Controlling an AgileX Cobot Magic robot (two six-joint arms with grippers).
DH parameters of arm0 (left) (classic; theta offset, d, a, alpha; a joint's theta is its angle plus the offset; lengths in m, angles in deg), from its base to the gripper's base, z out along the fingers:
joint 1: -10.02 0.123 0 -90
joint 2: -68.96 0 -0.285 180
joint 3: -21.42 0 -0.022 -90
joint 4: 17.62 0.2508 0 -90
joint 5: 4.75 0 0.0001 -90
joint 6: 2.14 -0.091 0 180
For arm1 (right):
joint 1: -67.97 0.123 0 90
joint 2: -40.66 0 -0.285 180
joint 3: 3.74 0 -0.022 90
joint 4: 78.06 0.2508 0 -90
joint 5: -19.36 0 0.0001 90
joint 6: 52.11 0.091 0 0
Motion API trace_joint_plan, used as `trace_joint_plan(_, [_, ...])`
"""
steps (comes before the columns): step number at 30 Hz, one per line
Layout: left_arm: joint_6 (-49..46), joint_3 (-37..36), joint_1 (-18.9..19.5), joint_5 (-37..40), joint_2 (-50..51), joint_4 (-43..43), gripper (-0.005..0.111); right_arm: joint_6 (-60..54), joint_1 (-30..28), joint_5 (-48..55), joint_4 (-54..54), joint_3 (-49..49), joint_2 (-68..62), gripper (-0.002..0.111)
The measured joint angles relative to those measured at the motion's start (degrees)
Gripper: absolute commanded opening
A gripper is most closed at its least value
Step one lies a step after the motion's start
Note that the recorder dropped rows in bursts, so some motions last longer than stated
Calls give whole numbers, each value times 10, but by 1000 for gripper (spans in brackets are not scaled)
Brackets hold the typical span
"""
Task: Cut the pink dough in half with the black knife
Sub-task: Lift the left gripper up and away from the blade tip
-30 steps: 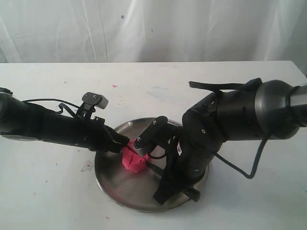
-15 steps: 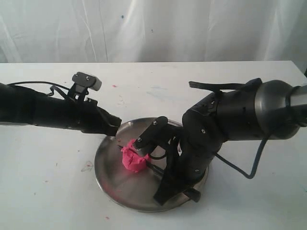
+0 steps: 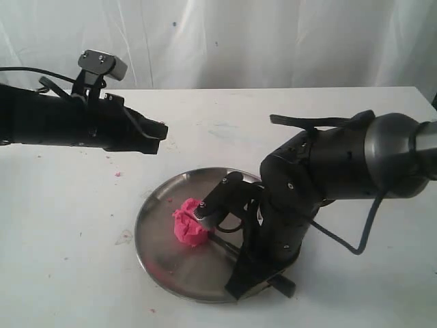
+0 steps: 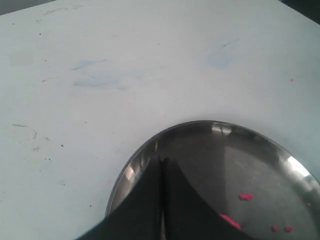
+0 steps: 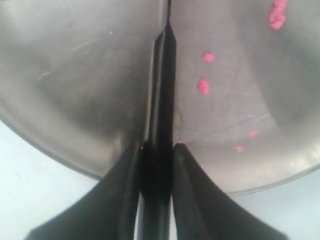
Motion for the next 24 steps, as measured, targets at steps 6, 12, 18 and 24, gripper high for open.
trace_joint_plan(6, [41,0,0,20,-19,41,0,0,0,37,-6,0,14,0])
trace_joint_plan(12, [99,0,0,25,-41,104,0,1,0,80,-23,0,25,0])
trace_joint_plan(18, [181,0,0,32,-70,197,0,1,0,92,-25,0,25,0])
trace_joint_plan(24, [222,0,0,40,-90,232,0,1,0,88,-25,0,25,0])
